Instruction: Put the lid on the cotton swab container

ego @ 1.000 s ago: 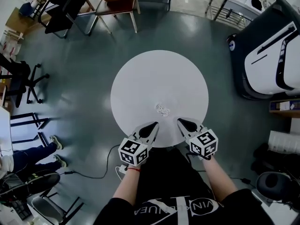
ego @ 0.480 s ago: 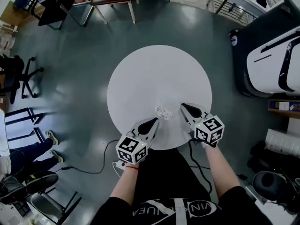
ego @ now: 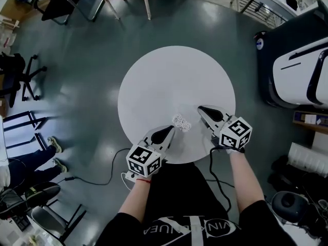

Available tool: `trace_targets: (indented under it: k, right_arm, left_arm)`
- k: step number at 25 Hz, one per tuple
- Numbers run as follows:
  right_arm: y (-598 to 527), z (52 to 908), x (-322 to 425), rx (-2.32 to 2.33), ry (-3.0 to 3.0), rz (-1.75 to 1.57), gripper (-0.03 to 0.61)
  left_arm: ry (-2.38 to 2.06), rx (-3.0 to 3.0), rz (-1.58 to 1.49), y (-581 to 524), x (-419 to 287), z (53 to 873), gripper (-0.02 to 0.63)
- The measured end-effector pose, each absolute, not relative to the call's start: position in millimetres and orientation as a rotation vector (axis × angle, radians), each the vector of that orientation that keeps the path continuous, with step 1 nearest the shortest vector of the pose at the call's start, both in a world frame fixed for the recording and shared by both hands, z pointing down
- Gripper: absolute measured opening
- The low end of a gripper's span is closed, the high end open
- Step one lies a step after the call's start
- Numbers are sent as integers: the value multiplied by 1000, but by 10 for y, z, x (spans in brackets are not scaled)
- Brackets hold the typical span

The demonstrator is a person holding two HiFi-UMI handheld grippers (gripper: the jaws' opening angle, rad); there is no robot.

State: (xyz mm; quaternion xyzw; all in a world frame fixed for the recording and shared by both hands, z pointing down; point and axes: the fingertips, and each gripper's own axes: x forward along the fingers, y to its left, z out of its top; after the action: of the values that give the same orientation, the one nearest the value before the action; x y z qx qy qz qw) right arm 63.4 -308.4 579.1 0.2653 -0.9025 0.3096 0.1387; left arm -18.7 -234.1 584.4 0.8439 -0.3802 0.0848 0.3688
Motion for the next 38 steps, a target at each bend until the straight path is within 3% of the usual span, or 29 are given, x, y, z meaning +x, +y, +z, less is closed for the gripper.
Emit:
trace_targets:
  k: [13,28,38]
  right_arm:
    - [-2855,5446,286,467,-2668,672,3]
    - [-2567,5511,-55,339,-2526,277,3]
    - [-2562,5537,-89,353,-2487,210,3]
  left_arm:
    - [-997,2162,206,-2361,-189,5817,6]
    - [-1005,2160,192,-2359,-227,5798,6]
    - [-1046,2278,184,-2394,-295,5495,6]
